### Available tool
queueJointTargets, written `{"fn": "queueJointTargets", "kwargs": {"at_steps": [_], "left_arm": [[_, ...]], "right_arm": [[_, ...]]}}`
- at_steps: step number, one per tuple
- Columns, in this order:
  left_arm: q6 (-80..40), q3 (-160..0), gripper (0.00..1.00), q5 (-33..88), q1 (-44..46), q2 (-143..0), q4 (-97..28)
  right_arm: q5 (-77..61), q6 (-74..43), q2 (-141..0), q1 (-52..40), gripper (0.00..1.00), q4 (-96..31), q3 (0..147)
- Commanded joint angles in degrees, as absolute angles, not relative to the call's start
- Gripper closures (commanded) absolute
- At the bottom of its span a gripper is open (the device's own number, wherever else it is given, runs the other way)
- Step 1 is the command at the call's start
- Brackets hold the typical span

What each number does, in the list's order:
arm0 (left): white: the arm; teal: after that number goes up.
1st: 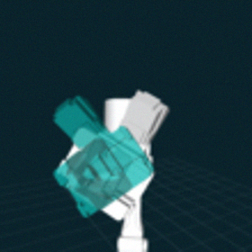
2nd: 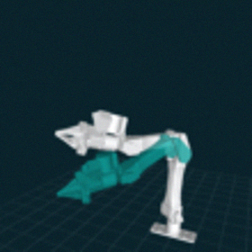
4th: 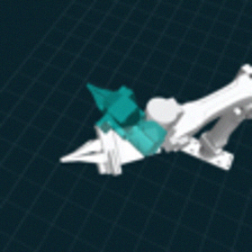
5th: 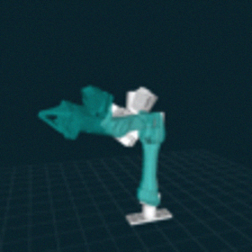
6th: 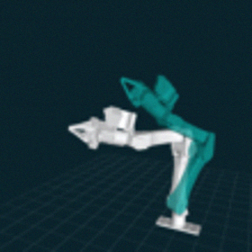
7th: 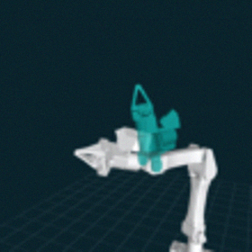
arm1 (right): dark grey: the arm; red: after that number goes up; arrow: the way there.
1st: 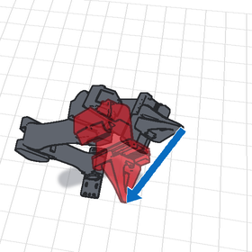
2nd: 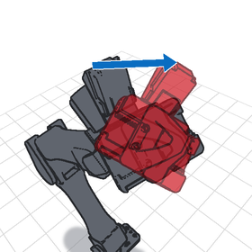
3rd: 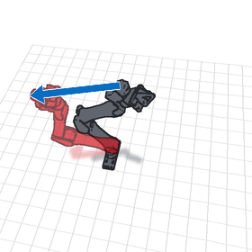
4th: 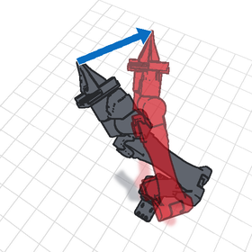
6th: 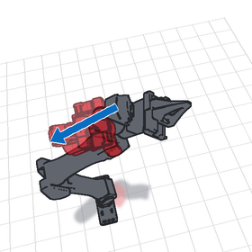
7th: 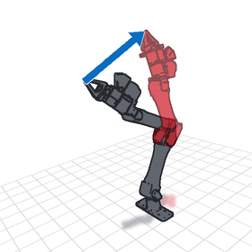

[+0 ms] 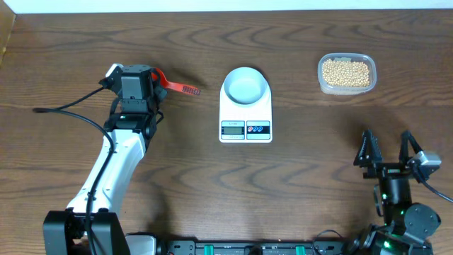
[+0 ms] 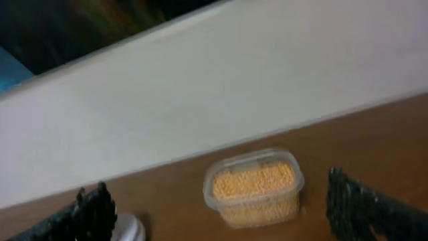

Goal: Scoop item into bowl and weigh 50g on scale

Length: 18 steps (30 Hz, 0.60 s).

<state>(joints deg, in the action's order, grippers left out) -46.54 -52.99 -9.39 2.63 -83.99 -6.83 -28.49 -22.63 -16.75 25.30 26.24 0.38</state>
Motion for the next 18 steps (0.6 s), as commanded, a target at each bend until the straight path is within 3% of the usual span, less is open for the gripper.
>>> {"fn": "queueJointTargets", "kwargs": {"at_steps": [1,13,18], "left_arm": [[-46.8,-54.4,0.93,-10.4,2.5,-83.6,-6.5],[-46.9,-54.4,0.93,-10.1,2.6,-83.6,-6.3],[-49.5,-54.4,0.93,-5.3,2.6,-83.6,-6.5]], "right_arm": [[-28.6,-22.5,-27.0,22.2,0.01,31.8,2.0],[-29.1,-17.0,-72.2,4.4,0.01,34.1,30.4],[-29.1,-17.1,-80.2,-3.0,0.01,34.1,37.0]]}}
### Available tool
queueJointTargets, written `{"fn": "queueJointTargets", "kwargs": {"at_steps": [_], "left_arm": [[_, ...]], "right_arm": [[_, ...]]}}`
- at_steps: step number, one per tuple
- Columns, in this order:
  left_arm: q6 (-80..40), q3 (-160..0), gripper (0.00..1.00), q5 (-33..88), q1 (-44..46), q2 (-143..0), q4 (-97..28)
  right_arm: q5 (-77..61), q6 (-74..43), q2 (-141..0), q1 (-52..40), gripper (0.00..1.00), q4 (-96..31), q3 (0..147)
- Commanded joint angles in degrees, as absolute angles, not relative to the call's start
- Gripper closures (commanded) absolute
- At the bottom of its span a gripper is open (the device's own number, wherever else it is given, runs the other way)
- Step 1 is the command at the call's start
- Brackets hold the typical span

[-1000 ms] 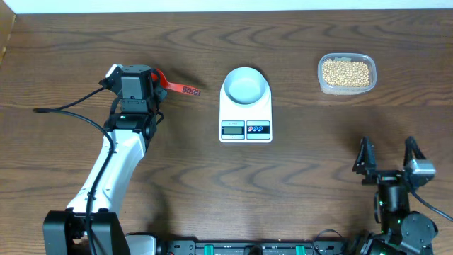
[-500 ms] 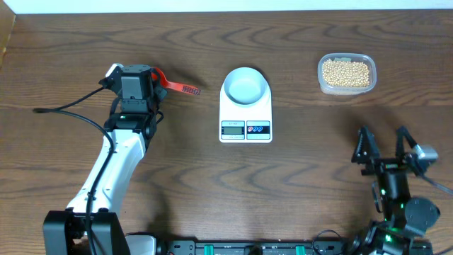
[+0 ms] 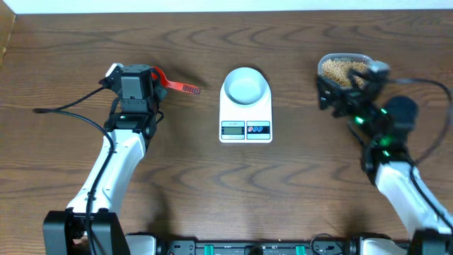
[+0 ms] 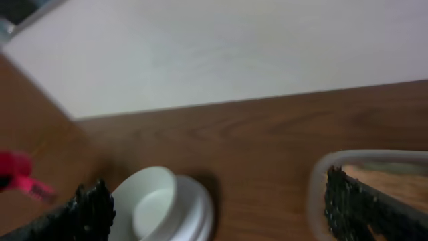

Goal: Scoop item into bowl and weigh 50g on scale

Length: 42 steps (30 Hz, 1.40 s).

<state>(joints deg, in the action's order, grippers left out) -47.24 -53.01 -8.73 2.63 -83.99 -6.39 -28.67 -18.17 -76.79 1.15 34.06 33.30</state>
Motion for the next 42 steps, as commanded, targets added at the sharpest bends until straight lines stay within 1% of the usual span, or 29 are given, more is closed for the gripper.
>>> {"fn": "queueJointTargets", "kwargs": {"at_steps": [1,4,9,12,16,20,23,27,31,32,33,34,35,37,38,42], "left_arm": [[-50.2,-54.4,0.93,-3.4,2.6,-83.6,-6.5],[-52.8,-54.4,0.93,2.2,2.6,-83.6,-6.4],[-55.9,-54.4,0.93,10.7,2.6,-83.6,-3.3],[-56.7,-54.4,0.93,14.8,2.8,-83.6,-0.1],[-56.9,-54.4,0.93,16.1,4.0,-83.6,1.7],[-56.9,-54.4,0.93,16.1,5.6,-83.6,2.9],[-56.9,-54.4,0.93,16.1,7.2,-83.6,4.6],[-56.9,-54.4,0.93,16.1,9.4,-83.6,5.7],[-56.9,-54.4,0.93,17.4,10.6,-83.6,6.2],[-56.9,-54.4,0.93,18.5,10.7,-83.6,6.8],[-56.9,-54.4,0.93,19.1,10.7,-83.6,7.3],[-56.9,-54.4,0.93,19.9,10.7,-83.6,8.0],[-56.9,-54.4,0.93,20.6,10.7,-83.6,8.8],[-57.8,-54.4,0.93,21.1,10.7,-83.6,9.8],[-58.4,-54.4,0.93,21.5,10.7,-83.6,10.0],[-59.2,-54.4,0.93,21.5,10.7,-83.6,10.0]], "right_arm": [[-29.1,-17.1,-81.4,-4.6,0.01,34.1,37.9],[-29.1,-17.1,-83.4,-8.1,0.01,34.9,39.1],[-29.1,-17.3,-84.0,-12.2,0.01,42.9,39.1],[-29.1,-18.4,-84.0,-13.0,0.01,48.0,39.1],[-29.0,-18.4,-84.0,-13.0,0.01,55.1,39.1],[-28.3,-18.6,-84.0,-13.1,0.01,59.6,39.3],[-24.7,-21.3,-84.3,-14.6,0.01,55.9,40.3],[-24.4,-22.2,-86.3,-17.8,0.01,46.3,44.2],[-27.4,-22.3,-88.0,-20.1,0.01,45.3,46.1],[-28.2,-22.2,-88.1,-20.3,0.04,45.3,46.1],[-28.8,-22.1,-88.1,-20.4,0.15,44.9,46.1],[-29.3,-21.8,-88.1,-20.4,0.35,44.1,46.1],[-29.3,-21.8,-88.1,-20.3,0.44,43.2,46.1],[-29.3,-20.9,-88.1,-20.4,0.5,41.0,46.1],[-29.3,-20.7,-88.1,-20.5,0.49,40.6,46.1],[-29.8,-20.4,-88.1,-21.6,0.42,40.2,46.1]]}}
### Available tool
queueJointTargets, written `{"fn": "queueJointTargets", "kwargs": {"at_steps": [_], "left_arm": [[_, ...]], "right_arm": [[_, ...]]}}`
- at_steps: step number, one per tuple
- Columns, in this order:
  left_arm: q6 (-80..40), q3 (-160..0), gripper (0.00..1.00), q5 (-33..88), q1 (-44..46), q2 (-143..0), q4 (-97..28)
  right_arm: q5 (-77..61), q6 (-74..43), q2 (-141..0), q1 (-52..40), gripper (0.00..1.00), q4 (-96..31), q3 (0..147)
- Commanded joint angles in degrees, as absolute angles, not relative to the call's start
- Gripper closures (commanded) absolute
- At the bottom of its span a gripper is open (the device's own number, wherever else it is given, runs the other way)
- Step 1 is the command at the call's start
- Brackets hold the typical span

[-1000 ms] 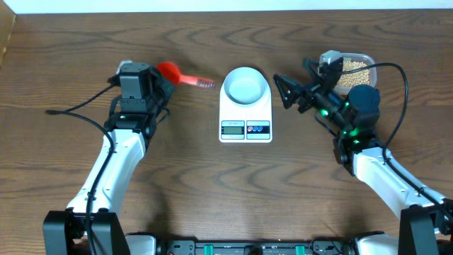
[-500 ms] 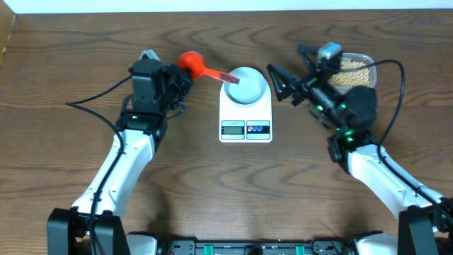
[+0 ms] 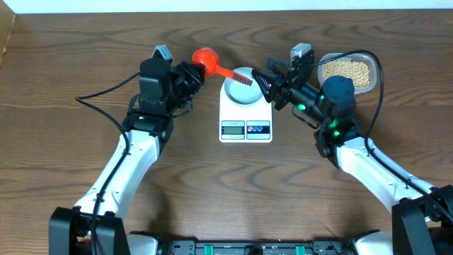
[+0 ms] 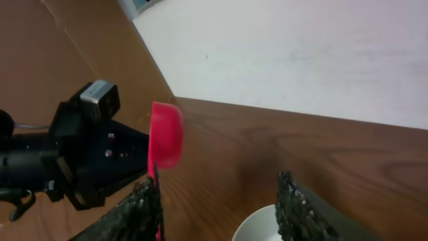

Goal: Scoop item into bowl and weigh 50g on scale
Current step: 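Grasp the red scoop handle with the right gripper, release left gripper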

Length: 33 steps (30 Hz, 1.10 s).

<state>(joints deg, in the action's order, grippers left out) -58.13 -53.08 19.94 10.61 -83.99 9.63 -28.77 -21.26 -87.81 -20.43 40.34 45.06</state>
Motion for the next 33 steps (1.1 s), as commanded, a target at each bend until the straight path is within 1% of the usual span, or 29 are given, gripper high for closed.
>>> {"fn": "queueJointTargets", "kwargs": {"at_steps": [1,5,7,11,16,18,21,26,33], "left_arm": [[-59.5,-54.4,0.93,21.5,10.7,-83.6,10.0],[-60.6,-54.4,0.93,21.5,10.7,-83.8,10.5],[-61.4,-54.4,0.93,21.5,10.7,-84.1,10.6],[-61.8,-54.4,0.93,22.5,10.7,-84.2,10.6],[-61.8,-54.4,0.93,25.3,10.7,-84.2,10.5],[-61.8,-54.4,0.93,25.6,10.7,-84.2,10.4],[-61.5,-54.4,0.93,26.0,10.7,-84.2,10.1],[-61.2,-54.4,0.93,26.6,10.7,-84.2,8.5],[-61.1,-54.4,0.93,28.1,10.9,-84.2,8.4]], "right_arm": [[-30.3,-19.6,-88.1,-22.1,0.4,40.1,46.1],[-30.6,-17.0,-88.2,-24.3,0.38,38.4,46.1],[-30.6,-14.1,-88.2,-25.0,0.43,37.4,46.1],[-30.6,-13.6,-88.2,-25.2,0.51,37.5,46.1],[-30.6,-13.6,-88.2,-25.2,0.54,37.5,46.1],[-30.7,-13.6,-88.2,-25.2,0.59,37.5,46.1],[-31.7,-13.1,-88.2,-25.2,0.59,38.0,46.1],[-34.3,-12.9,-88.2,-25.2,0.62,39.5,46.1],[-34.7,-12.8,-88.2,-25.2,0.72,39.5,46.1]]}}
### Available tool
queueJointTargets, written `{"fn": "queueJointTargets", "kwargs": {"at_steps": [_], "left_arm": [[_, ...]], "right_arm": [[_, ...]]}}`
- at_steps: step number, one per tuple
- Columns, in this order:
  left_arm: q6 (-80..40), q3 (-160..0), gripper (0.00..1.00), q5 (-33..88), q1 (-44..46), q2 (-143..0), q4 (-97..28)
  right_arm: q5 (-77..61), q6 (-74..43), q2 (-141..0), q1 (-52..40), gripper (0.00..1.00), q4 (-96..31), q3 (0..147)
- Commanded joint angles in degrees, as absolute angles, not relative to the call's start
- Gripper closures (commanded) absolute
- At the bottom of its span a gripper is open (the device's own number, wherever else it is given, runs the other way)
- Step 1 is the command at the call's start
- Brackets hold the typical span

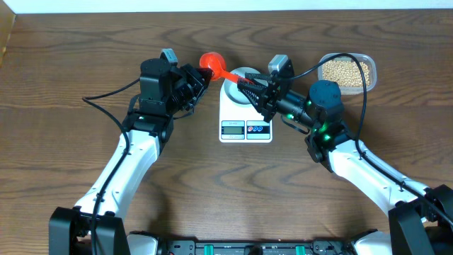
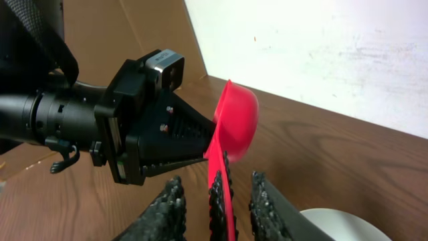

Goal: Scoop item into bowl and weigh 50g on scale
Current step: 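Grasp the red scoop handle with the right gripper, release left gripper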

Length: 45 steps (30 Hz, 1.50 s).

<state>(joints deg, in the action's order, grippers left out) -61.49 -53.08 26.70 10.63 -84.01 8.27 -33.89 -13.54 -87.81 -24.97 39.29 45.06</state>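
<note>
The red scoop point(image 1: 209, 61) hangs in the air over the left rim of the white bowl point(image 1: 249, 71), which stands on the white scale point(image 1: 245, 113). My left gripper point(image 1: 196, 76) is shut on the scoop just behind its cup point(image 2: 237, 124). My right gripper point(image 1: 249, 88) is open, with the scoop's handle point(image 2: 221, 201) between its fingers point(image 2: 167, 209) and a gap on each side. In the right wrist view the bowl point(image 2: 344, 229) shows at the lower right. The tub of beans point(image 1: 347, 71) sits at the far right.
Both arms meet above the scale, and my right arm crosses between the scale and the bean tub. A cable loops over the tub's left side. Bare wooden table point(image 1: 226, 191) spreads toward the front edge.
My right gripper has moved left, from just short of the handle's end to astride the handle. My left gripper and the scoop have shifted slightly right.
At first my left gripper stood over the scoop lying at the table's left, with my right arm parked at the front right. My right gripper then reached the bean tub. Later the left held the scoop aloft by the scale, facing the right gripper, which now straddles the handle.
</note>
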Motion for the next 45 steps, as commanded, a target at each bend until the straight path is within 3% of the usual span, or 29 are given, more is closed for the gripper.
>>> {"fn": "queueJointTargets", "kwargs": {"at_steps": [1,9,12,23,26,30,43,45], "left_arm": [[-61.1,-54.4,0.93,28.1,11.4,-84.2,8.4],[-59.0,-54.4,0.93,28.1,12.3,-84.2,8.4],[-59.0,-54.4,0.93,28.1,12.3,-84.2,8.3],[-59.0,-54.4,0.92,27.8,12.3,-84.2,8.3],[-59.0,-54.4,0.76,25.8,12.3,-84.2,8.3],[-59.0,-54.4,0.67,25.1,12.2,-84.2,8.3],[-53.2,-54.4,0.67,24.4,11.5,-84.2,8.5],[-50.6,-54.4,0.62,24.4,11.0,-84.2,8.4]], "right_arm": [[-34.7,-12.8,-88.2,-25.2,0.75,39.5,46.1],[-34.7,-12.8,-88.2,-25.2,0.89,39.5,46.1],[-34.7,-12.8,-88.2,-25.2,0.99,39.5,46.1],[-35.1,-12.8,-88.2,-25.2,0.99,39.4,46.1],[-33.5,-11.6,-88.2,-25.0,0.99,39.5,46.1],[-31.7,-11.7,-88.2,-24.4,0.99,39.5,46.1],[-32.6,-21.4,-88.2,-21.6,0.99,39.4,46.1],[-33.9,-22.6,-88.2,-20.3,0.99,39.5,46.1]]}}
